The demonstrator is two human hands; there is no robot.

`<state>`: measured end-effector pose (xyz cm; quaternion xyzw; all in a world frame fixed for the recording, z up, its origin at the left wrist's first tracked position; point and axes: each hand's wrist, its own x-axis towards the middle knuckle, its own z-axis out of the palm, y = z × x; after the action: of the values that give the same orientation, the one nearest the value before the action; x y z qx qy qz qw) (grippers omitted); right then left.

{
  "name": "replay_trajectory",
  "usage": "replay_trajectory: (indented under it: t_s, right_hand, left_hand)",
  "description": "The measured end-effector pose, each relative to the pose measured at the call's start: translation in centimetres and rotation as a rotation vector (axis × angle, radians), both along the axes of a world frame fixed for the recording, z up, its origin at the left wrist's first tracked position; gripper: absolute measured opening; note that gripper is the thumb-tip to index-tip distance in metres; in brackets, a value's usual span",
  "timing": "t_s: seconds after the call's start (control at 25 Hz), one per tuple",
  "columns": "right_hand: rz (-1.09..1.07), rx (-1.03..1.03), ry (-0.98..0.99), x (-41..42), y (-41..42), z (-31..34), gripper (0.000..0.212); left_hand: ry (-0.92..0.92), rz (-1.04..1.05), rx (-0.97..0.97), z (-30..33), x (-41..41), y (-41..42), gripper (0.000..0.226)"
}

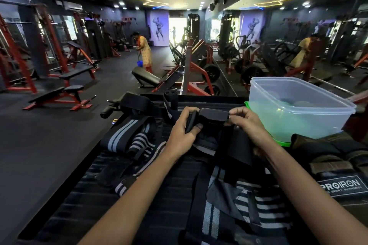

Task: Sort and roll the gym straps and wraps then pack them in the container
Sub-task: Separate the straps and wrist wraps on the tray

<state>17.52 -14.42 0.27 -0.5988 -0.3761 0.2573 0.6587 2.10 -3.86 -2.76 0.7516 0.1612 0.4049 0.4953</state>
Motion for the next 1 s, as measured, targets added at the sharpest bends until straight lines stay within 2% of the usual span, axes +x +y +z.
replay_trajectory:
  t_s: [0.16,0.28,0.48,0.68,0.8,0.88,1.0]
  right_hand:
    - [0.245,-0.022,-0.01,1.4,0.0,-0.6,0.033]
    - [0.262,-0.079,-0.071,1.3,0.4,-1.9,0.034]
    - [0.327,-0.124,-0.021,0.9,-0.1,-1.9,0.041]
    - [0.334,-0.13,-0.044,-0.5,0.6,-1.7,0.03]
    - [0.389,-0.195,-0.078,-0.9,0.2,-1.4,0.041]
    - [0.461,-0.25,-0.069,-0.9,-0.2,-1.5,0.051]
    - [0.519,-0.258,-0.108,-1.0,0.0,-2.1,0.052]
  left_hand:
    - [-0.075,0.073,-0.178,0.0,0.5,0.1,0.035]
    - [-0.012,0.177,-0.165,-0.9,1.0,0.2,0.028]
    - [0.02,0.271,-0.085,-2.2,1.3,0.0,0.03]
    - [-0.028,0.36,-0.168,-2.9,1.7,0.3,0.029]
    - [-0.104,0.435,-0.294,-2.7,1.9,0.1,0.014]
    - [-0.101,0.418,-0.4,-2.5,2.0,-0.1,0.02]
    - [-0.034,0.221,-0.54,-2.8,2.1,0.1,0.026]
